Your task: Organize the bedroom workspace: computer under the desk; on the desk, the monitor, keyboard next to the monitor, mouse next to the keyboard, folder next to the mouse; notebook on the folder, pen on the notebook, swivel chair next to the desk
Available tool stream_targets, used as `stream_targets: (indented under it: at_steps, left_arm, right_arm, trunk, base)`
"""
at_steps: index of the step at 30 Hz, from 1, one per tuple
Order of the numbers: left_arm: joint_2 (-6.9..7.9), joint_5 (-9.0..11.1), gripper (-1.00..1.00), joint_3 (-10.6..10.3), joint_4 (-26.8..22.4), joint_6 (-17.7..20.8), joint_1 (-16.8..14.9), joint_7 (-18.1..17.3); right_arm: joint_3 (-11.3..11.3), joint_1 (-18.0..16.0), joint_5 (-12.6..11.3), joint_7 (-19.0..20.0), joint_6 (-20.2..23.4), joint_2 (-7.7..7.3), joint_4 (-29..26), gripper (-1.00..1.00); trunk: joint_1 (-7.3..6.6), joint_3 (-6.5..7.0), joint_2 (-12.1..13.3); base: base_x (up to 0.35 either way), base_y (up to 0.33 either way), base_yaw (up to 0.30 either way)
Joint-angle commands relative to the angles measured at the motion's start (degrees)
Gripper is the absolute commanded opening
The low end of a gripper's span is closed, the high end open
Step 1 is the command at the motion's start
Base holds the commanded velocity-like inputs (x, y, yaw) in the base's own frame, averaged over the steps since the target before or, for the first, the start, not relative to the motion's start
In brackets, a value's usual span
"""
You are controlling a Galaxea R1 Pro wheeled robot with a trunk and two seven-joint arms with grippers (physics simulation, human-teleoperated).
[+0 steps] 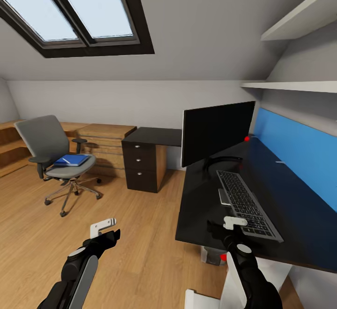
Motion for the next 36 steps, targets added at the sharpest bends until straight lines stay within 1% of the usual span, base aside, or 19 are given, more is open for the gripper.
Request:
stream_targets:
  at_steps: [1,12,26,36]
  left_arm:
    - [-0.03,0.6,1.0,0.0,-0.1,0.2,0.0,0.4]
    - [-0.03,0.5,1.0,0.0,-0.1,0.2,0.0,0.4]
    - [0.05,0.5,1.0,0.1,-0.1,0.2,0.0,0.4]
    - [0.06,0.4,1.0,0.1,0.0,0.2,0.0,0.4]
  right_arm:
    - [-0.1,0.0,0.2,0.0,0.3,0.04,-0.1,1.0]
    - [-0.1,0.0,0.3,-0.1,0.3,0.04,-0.1,1.0]
    - [0.0,0.0,0.4,0.0,0.3,0.04,-0.2,1.0]
    - [0.0,0.0,0.4,0.0,0.3,0.04,-0.2,1.0]
  trunk:
    - [0.0,-0.06,0.0]
    - [0.0,-0.06,0.0]
    - [0.0,-0.06,0.0]
    - [0.0,-0.06,0.0]
  base:
    - [0.0,-0.103,0.0]
    - [0.0,-0.155,0.0]
    - [0.0,-0.218,0.0]
    - [0.0,-0.037,0.0]
